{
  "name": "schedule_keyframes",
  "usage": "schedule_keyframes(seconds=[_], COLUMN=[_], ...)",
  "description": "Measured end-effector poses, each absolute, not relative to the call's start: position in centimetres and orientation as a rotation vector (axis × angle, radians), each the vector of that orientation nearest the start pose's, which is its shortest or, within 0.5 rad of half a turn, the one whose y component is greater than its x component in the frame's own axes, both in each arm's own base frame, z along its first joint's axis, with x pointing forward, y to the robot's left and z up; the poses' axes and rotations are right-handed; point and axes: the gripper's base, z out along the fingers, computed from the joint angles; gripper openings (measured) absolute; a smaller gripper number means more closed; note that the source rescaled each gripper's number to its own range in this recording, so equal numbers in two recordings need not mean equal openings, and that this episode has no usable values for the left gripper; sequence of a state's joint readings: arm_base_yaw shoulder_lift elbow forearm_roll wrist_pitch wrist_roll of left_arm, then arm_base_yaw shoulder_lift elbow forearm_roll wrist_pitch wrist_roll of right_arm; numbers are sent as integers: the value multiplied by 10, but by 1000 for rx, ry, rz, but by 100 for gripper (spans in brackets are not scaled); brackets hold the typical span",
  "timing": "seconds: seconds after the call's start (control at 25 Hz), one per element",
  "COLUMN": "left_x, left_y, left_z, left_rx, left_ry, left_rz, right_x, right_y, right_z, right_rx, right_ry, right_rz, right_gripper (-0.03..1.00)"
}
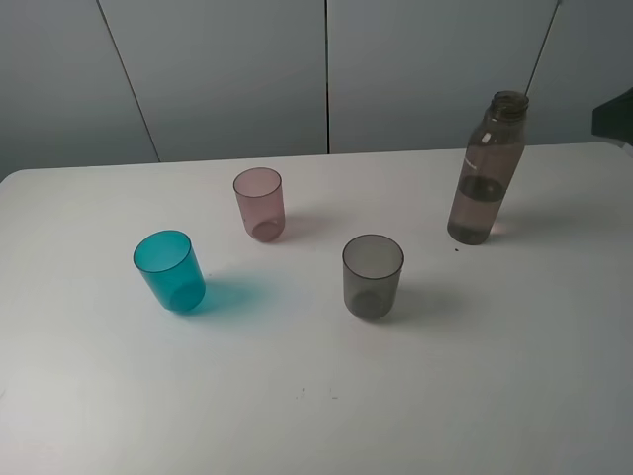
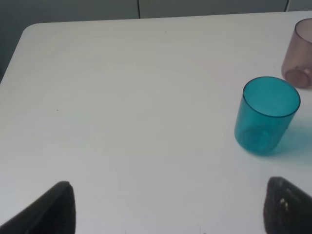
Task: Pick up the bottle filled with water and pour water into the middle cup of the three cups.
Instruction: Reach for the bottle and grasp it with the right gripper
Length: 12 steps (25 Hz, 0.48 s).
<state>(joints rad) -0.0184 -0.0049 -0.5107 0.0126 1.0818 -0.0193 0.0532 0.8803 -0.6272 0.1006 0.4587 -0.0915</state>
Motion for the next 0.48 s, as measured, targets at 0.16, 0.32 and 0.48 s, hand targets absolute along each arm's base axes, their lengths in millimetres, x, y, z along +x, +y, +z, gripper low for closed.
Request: schedule_keyframes(seconds=[0.16,0.32,0.48], left_x=[-8,-8,-8], left_y=[1,1,1], left_z=[278,278,278], left_rx=[-2,-2,-2], left_ry=[2050,2050,2050], left_rz=[-8,-8,-8], right_x=[193,202,206], right_y=[28,36,35], right_z=[256,220,192], right_rx=[-155,-181,-146], right_ry=[2235,2201,2179], right_rz=[105,111,102], right_gripper=[100,100,100])
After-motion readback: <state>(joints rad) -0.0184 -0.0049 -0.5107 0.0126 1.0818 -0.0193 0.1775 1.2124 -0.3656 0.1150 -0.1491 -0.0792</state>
